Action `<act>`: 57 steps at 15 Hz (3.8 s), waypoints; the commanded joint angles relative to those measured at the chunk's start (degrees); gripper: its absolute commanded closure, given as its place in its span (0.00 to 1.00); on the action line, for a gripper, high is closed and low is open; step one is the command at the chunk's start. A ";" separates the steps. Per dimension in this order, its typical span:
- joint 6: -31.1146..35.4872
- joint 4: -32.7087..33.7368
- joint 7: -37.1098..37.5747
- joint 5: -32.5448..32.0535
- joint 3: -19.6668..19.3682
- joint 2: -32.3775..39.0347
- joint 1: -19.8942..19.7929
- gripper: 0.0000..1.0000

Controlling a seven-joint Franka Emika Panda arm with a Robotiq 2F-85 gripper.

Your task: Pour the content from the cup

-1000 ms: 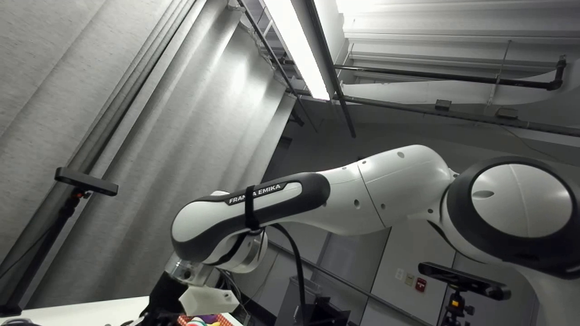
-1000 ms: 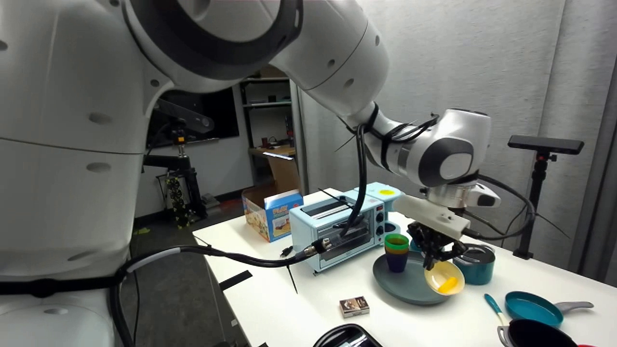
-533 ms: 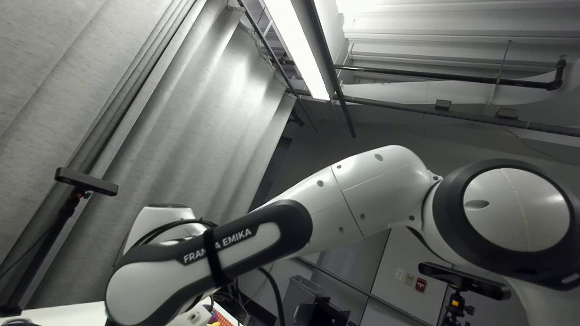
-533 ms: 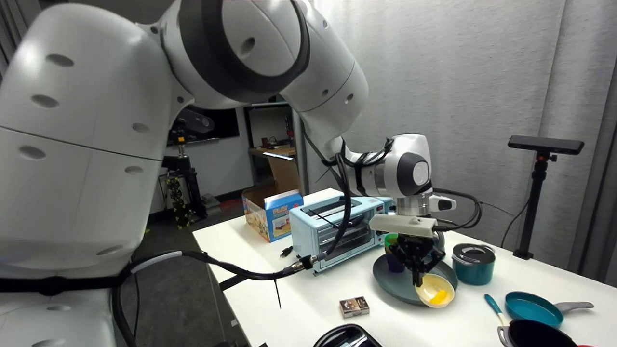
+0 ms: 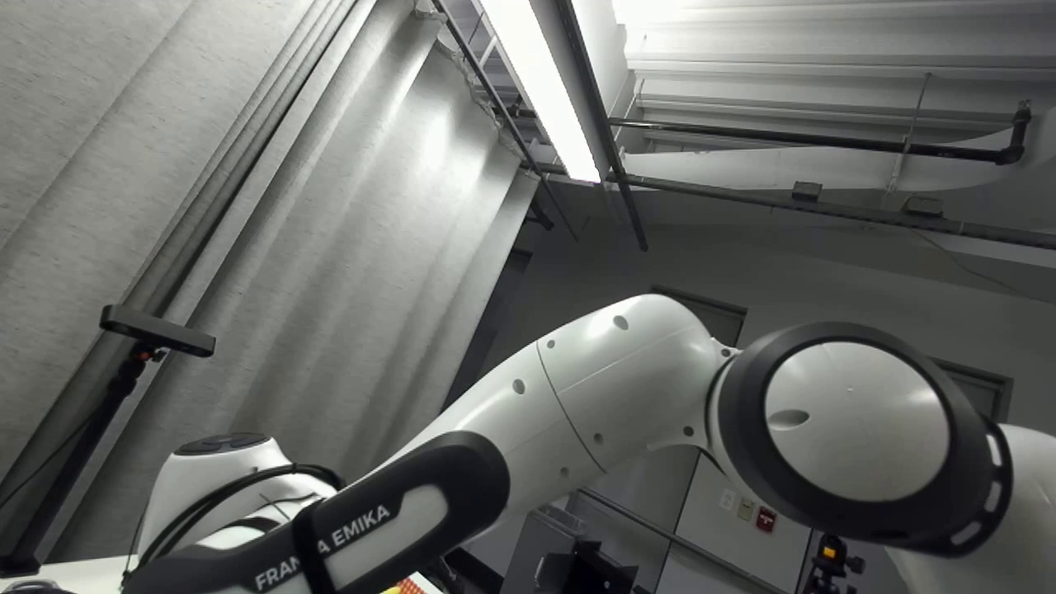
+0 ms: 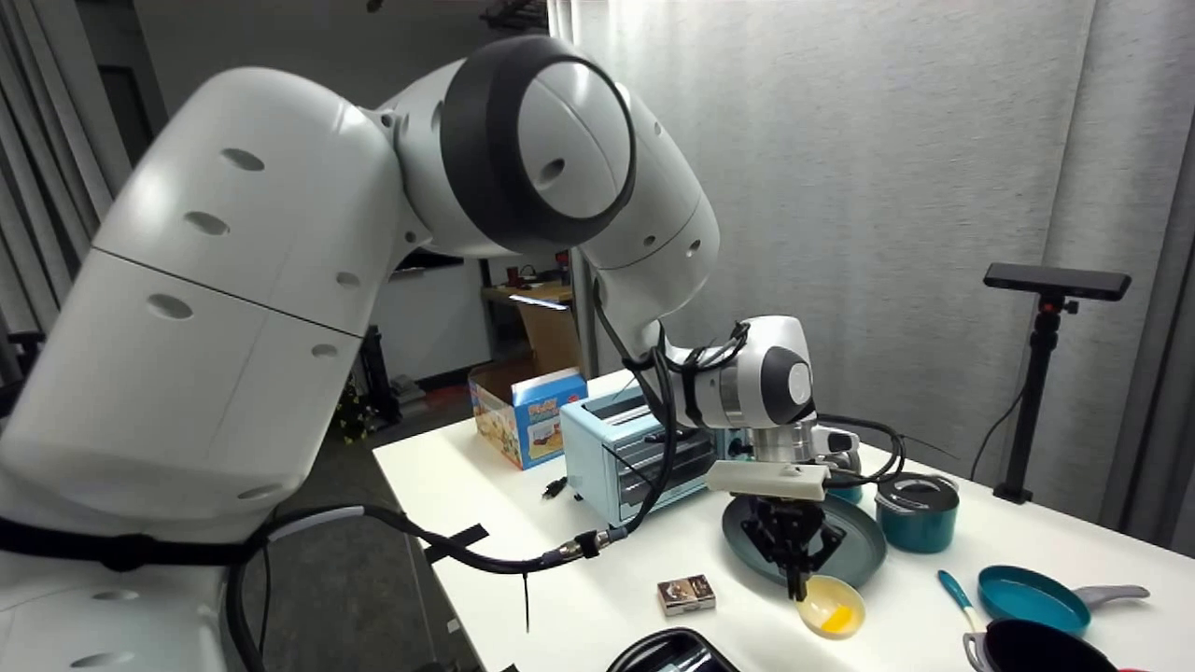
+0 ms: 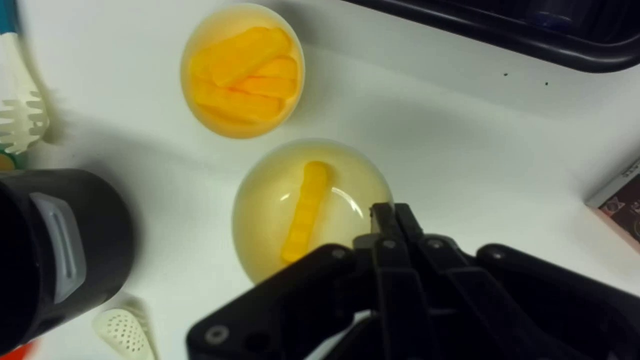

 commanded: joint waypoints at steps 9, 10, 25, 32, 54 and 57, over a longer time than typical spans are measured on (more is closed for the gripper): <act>-1.23 1.20 0.28 -0.56 0.40 2.32 1.15 0.99; -1.12 1.01 0.38 -0.62 0.40 2.27 1.26 0.99; 0.29 -4.97 2.21 -1.19 1.08 1.42 4.21 0.33; 5.78 -13.37 4.24 -0.65 0.79 -6.74 3.26 0.00; 30.03 -38.16 8.19 6.77 -1.00 -28.17 -5.79 0.00; 30.03 -37.95 8.18 6.78 -0.91 -27.76 -5.71 0.00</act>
